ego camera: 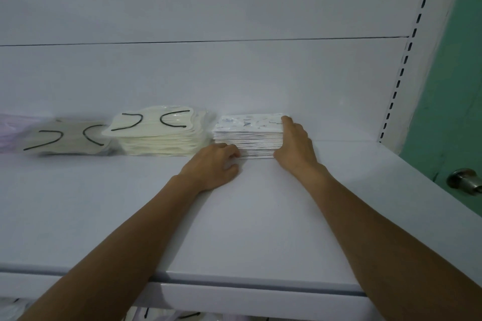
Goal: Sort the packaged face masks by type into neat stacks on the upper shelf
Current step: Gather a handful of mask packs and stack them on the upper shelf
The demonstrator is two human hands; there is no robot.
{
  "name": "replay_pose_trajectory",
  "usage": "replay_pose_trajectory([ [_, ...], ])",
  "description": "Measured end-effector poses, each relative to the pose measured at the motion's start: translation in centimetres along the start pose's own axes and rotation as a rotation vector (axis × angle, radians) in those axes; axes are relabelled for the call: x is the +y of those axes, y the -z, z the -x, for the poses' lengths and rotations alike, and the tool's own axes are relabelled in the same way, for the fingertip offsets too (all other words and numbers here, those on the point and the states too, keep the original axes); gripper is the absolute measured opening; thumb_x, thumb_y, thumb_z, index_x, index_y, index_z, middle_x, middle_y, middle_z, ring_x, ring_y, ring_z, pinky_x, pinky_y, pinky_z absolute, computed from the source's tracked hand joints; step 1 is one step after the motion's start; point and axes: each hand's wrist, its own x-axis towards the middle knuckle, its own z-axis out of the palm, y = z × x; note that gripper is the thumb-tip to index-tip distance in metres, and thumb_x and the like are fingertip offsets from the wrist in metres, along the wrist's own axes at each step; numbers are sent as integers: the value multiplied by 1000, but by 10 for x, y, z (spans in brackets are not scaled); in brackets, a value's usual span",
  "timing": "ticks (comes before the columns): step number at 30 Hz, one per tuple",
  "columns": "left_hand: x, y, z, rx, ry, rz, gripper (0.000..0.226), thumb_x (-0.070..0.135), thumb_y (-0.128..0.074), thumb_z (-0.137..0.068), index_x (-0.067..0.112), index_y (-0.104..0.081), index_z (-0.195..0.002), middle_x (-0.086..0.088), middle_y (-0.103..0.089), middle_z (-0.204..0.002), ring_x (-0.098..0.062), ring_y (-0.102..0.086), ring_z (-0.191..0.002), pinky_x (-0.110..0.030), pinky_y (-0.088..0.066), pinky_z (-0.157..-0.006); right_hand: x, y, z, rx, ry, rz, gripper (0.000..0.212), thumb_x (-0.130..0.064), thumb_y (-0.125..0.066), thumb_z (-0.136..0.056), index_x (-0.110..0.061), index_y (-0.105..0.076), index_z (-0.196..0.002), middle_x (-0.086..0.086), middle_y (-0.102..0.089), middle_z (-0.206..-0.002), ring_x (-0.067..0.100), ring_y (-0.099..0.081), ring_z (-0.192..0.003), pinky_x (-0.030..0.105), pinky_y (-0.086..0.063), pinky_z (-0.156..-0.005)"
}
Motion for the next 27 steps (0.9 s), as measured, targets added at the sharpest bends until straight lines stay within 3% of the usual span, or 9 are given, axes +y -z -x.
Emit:
replay_pose_trajectory([
  [5,0,2,1,184,113,-113,23,27,-51,-88,18,-56,-109,1,-60,-109,-24,-55,-101,-27,-34,-71,1,5,2,-109,-81,-94,94,-25,-72,-74,-21,-13,-148,9,-36,-136,30,-43,-122,40,-41,-99],
  [8,-4,5,1,305,289,-137,18,26,-47,-90,12,-56,-96,-8,-62,-98,-31,-56,-91,-30,-35,-69,1,8,2,-29,-74,-204,87,-19,-68,-78,-18,-16,-147,8,-34,-140,27,-40,-126,33,-37,-99],
  [11,-10,6,3,249,402,-199,32,35,-39,-96,10,-57,-90,-14,-63,-95,-35,-56,-88,-34,-38,-71,6,5,3,44,-98,-278,71,-8,-61,-80,-11,-27,-142,11,-39,-136,28,-42,-123,28,-37,-91],
  [14,-10,5,3,201,390,-199,28,33,-41,-94,12,-59,-93,-14,-64,-97,-35,-57,-91,-35,-42,-75,9,0,3,33,-107,-359,67,-6,-59,-81,-10,-29,-140,12,-43,-133,28,-44,-122,25,-37,-90],
  [20,-13,3,3,182,376,-87,20,29,-51,-86,19,-59,-101,-3,-66,-104,-29,-58,-97,-33,-41,-78,8,3,6,-80,-19,-402,93,-9,-70,-78,-19,-11,-150,4,-27,-147,18,-31,-133,17,-26,-97],
  [24,-9,4,3,237,335,-63,17,27,-51,-87,18,-59,-99,-2,-65,-102,-27,-57,-95,-30,-37,-73,8,1,5,12,-41,-336,94,-14,-72,-80,-13,-9,-150,9,-25,-150,22,-27,-137,25,-24,-106],
  [27,-7,4,3,268,324,-32,15,26,-51,-86,15,-56,-96,-5,-65,-99,-29,-56,-93,-33,-40,-74,7,3,3,-2,-126,-302,98,-21,-76,-78,-11,-8,-149,11,-27,-148,26,-31,-135,31,-30,-105],
])
